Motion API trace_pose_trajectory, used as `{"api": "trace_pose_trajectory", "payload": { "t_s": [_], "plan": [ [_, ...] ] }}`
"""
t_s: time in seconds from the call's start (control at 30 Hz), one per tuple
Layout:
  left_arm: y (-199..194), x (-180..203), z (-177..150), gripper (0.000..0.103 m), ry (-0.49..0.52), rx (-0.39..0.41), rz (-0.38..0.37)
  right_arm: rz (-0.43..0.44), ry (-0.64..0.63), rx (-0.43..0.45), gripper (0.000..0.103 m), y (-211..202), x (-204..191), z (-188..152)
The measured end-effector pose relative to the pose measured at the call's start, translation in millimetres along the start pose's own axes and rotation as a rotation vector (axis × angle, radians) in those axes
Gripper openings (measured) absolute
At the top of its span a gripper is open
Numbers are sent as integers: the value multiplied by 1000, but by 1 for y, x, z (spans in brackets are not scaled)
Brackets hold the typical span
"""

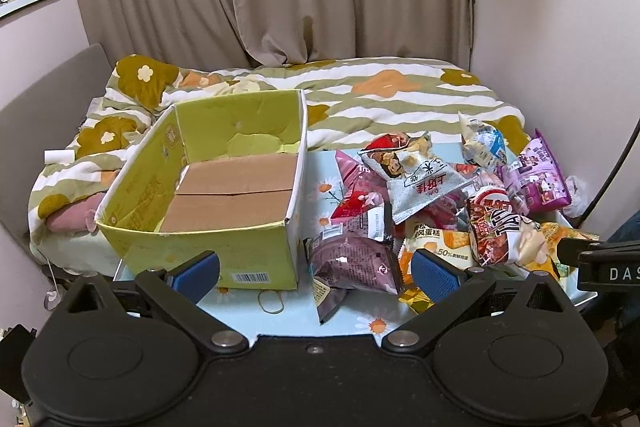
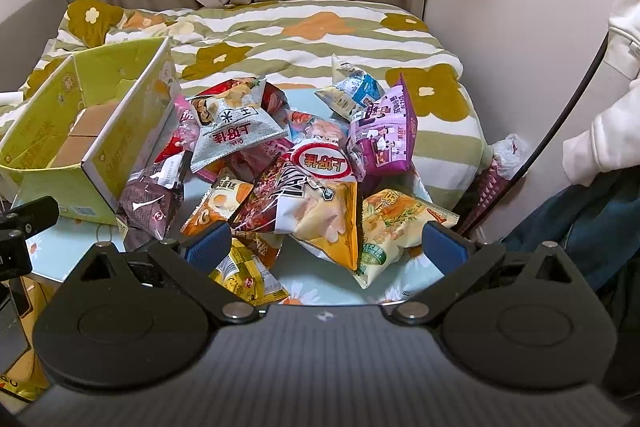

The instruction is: Organize snacks

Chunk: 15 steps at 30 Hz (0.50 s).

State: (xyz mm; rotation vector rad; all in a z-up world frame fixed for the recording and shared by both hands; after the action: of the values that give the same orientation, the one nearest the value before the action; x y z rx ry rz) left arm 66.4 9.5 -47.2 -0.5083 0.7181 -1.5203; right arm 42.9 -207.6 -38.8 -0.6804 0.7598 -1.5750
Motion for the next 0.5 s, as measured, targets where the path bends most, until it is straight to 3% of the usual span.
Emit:
{"api": "trace_pose_trajectory", "payload": {
  "t_s": [0.5],
  "plan": [
    [4, -1, -2, 103, -2, -21, -4, 8, -6, -2, 103, 5, -3, 2]
  ]
}}
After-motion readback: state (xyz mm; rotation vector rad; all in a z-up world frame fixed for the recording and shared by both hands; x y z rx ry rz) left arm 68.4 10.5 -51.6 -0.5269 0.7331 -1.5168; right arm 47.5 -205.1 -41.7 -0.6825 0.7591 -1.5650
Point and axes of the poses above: each gripper's, at about its wrist camera, not at the fingertips, and y roughly the way its jaws point, x to its right, z to its top, the point moved 8 cm from there along y, roughly the way its jaws point, and after that the axes turned 3 degrees about -x, right-handed, at the moved point
